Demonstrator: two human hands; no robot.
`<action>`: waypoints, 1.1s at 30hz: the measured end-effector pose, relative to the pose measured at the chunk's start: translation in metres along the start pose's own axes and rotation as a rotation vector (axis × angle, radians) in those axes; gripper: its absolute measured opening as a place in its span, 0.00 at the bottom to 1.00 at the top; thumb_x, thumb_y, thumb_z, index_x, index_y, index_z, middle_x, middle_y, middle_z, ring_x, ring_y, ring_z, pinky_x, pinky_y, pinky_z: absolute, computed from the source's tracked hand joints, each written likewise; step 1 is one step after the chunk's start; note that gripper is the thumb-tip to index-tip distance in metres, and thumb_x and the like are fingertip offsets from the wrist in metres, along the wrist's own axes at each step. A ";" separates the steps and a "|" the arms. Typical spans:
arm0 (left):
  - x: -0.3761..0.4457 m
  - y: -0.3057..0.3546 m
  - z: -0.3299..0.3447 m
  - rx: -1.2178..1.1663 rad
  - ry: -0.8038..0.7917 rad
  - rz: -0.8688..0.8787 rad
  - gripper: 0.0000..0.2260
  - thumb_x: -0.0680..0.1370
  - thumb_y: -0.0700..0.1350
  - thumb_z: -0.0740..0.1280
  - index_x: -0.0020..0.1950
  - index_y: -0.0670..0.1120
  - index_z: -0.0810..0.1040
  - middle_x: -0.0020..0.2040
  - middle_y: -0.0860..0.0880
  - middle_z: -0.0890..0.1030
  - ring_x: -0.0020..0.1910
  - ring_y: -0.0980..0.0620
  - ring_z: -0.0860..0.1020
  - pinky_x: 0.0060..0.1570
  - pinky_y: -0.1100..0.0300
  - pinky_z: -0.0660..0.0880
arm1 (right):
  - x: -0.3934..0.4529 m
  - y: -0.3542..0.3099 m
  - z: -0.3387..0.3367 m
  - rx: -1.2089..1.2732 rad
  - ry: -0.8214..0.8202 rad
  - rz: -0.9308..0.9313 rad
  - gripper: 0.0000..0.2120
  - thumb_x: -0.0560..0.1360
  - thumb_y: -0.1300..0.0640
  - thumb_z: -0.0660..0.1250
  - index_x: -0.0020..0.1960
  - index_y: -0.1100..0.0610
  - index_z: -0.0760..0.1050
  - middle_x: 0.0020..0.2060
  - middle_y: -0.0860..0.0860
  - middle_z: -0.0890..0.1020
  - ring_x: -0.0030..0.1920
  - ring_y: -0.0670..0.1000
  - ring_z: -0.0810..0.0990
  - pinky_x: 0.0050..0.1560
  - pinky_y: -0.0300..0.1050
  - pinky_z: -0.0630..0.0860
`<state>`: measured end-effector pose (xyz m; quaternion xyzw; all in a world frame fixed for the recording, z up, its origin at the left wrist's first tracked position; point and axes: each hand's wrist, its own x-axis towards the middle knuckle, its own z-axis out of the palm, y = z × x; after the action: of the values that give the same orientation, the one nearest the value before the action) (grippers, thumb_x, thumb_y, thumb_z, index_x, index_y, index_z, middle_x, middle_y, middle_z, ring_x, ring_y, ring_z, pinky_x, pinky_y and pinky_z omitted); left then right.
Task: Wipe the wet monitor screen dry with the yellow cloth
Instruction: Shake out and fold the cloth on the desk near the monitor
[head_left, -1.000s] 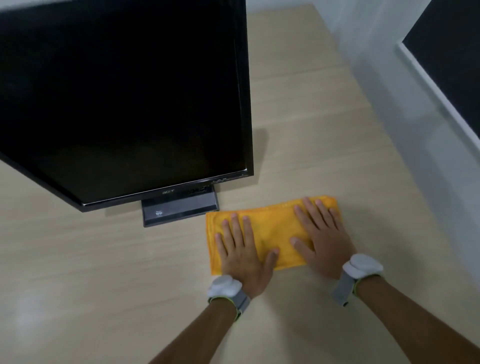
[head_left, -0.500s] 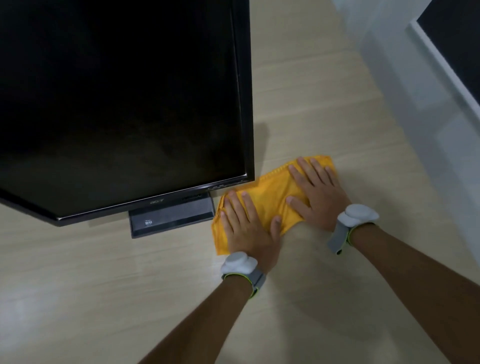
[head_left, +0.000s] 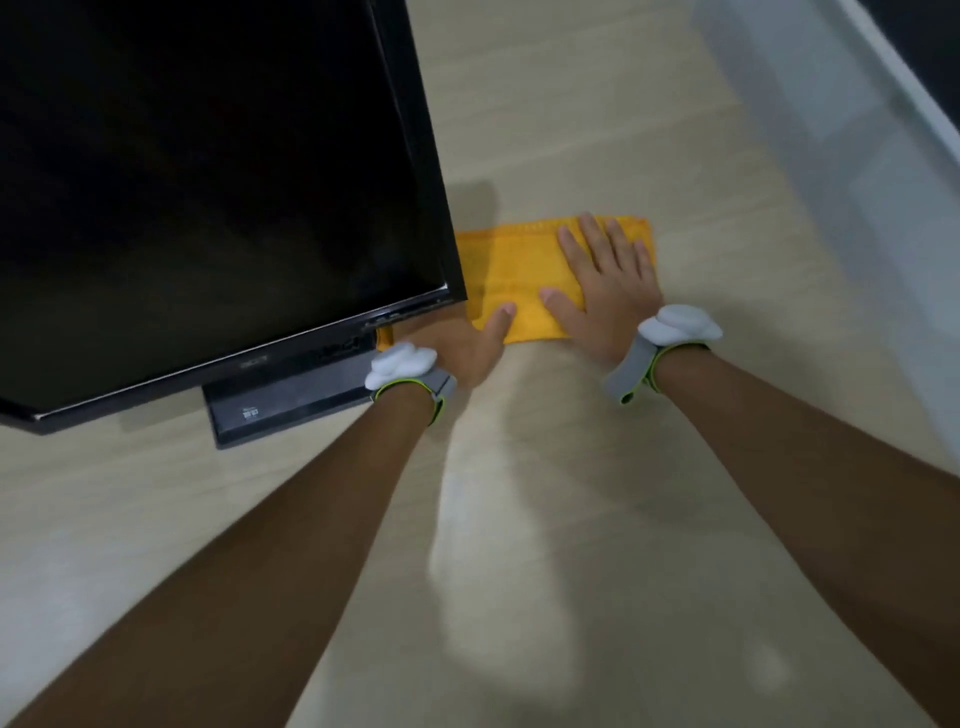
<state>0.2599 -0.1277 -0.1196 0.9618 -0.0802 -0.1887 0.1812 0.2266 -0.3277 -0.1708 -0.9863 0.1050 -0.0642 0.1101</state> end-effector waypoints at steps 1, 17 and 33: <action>-0.003 -0.006 0.006 0.059 0.069 0.041 0.39 0.76 0.70 0.52 0.77 0.44 0.61 0.76 0.39 0.64 0.74 0.39 0.62 0.69 0.50 0.50 | -0.009 0.000 0.001 -0.004 0.003 0.003 0.36 0.76 0.33 0.55 0.79 0.48 0.59 0.79 0.50 0.60 0.78 0.57 0.58 0.76 0.60 0.53; -0.224 -0.075 0.095 0.134 0.162 0.164 0.43 0.73 0.72 0.56 0.80 0.49 0.52 0.81 0.47 0.50 0.79 0.43 0.49 0.76 0.43 0.45 | -0.263 -0.029 -0.046 -0.005 -0.168 -0.035 0.38 0.77 0.34 0.56 0.81 0.52 0.55 0.81 0.53 0.53 0.80 0.59 0.51 0.77 0.63 0.52; -0.269 -0.152 0.046 0.118 0.116 -0.068 0.44 0.72 0.74 0.50 0.80 0.50 0.47 0.81 0.50 0.46 0.79 0.48 0.44 0.76 0.48 0.41 | -0.259 -0.121 -0.037 0.054 -0.306 -0.200 0.38 0.78 0.33 0.52 0.81 0.51 0.51 0.81 0.51 0.50 0.81 0.56 0.47 0.77 0.60 0.46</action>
<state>0.0087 0.0581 -0.1271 0.9823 -0.0477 -0.1337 0.1220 -0.0071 -0.1621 -0.1337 -0.9867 -0.0135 0.0729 0.1444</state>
